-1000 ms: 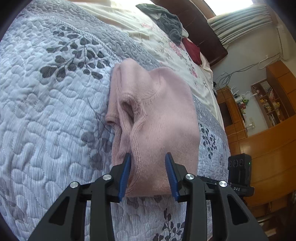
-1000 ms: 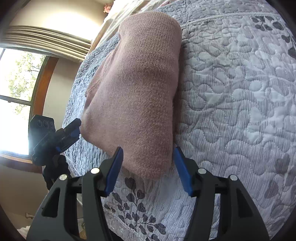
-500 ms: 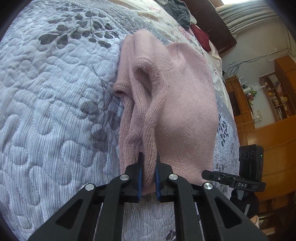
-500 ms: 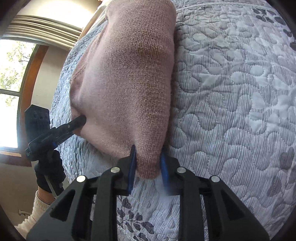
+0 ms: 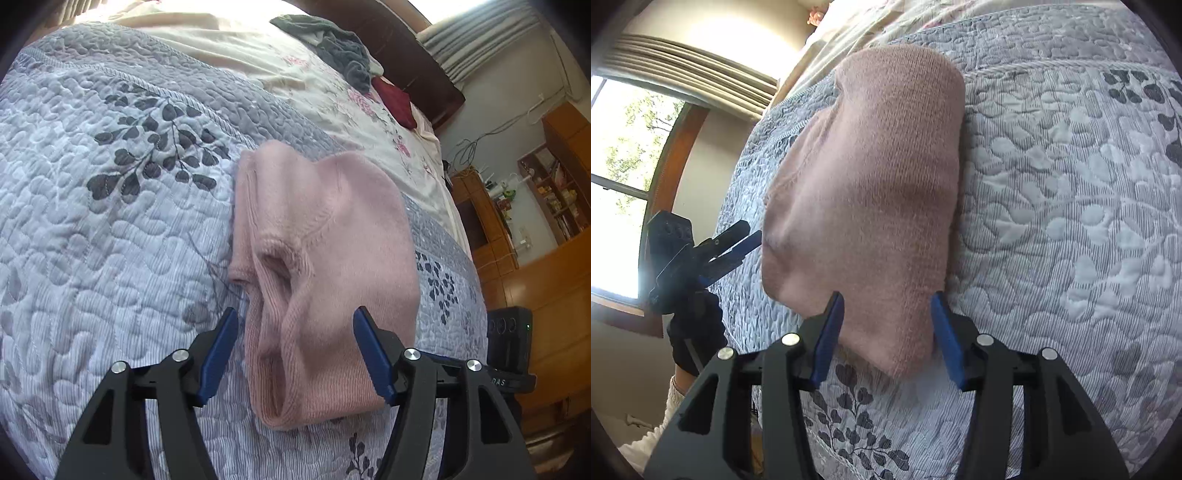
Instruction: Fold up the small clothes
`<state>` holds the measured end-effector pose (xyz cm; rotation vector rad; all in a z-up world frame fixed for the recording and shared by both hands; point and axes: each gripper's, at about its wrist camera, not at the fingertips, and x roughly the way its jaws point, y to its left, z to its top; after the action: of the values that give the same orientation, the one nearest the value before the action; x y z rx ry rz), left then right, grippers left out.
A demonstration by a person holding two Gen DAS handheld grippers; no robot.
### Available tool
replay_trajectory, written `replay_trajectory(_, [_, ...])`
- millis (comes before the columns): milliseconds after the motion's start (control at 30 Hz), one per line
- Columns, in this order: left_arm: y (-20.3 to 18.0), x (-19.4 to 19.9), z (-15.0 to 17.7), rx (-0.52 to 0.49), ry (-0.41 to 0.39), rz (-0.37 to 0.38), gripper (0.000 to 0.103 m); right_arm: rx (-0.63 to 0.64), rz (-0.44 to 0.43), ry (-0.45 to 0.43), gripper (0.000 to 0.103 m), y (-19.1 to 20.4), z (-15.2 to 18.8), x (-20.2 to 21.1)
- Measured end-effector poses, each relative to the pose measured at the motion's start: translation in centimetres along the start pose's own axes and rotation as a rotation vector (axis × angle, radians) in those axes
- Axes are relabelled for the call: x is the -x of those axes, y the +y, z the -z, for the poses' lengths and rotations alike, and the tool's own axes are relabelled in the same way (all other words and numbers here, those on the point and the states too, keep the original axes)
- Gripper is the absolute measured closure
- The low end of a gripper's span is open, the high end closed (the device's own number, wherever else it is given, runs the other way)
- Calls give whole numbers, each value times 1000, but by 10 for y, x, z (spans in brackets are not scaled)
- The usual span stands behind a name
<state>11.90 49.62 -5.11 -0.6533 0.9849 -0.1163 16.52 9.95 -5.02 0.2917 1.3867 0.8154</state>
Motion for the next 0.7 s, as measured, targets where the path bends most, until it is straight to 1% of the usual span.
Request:
replay_trajectory(100, [17, -13, -23, 68, 8, -1, 37, -3, -6, -9, 52, -6, -16, 2])
replay_trajectory(200, [33, -28, -41, 142, 25, 51, 37, -7, -22, -12, 50, -7, -28, 2])
replay_trajectory(267, [42, -43, -46, 166, 59, 86, 36, -6, -28, -11, 48, -6, -35, 0])
replay_trajectory(333, [48, -58, -48, 172, 97, 86, 36, -10, -23, -10, 42, -10, -42, -3])
replay_trajectory(367, [51, -64, -47, 173, 108, 93, 36, -16, -22, -8, 41, -14, -45, -6])
replay_trajectory(400, [54, -67, -46, 179, 109, 111, 36, -23, -25, -5, 41, -14, -46, -9])
replay_trajectory(500, [56, -75, -41, 182, 125, 196, 36, -45, -44, -4, 37, -18, -47, -15])
replay_trajectory(533, [56, -78, -40, 177, 130, 212, 33, -54, -51, -5, 36, -20, -49, -18])
replay_trajectory(600, [52, -83, -38, 152, 134, 218, 29, -75, -77, -5, 35, -21, -53, -26])
replay_trajectory(700, [44, -90, -37, 131, 160, 240, 27, -107, -107, -5, 28, -27, -58, -34])
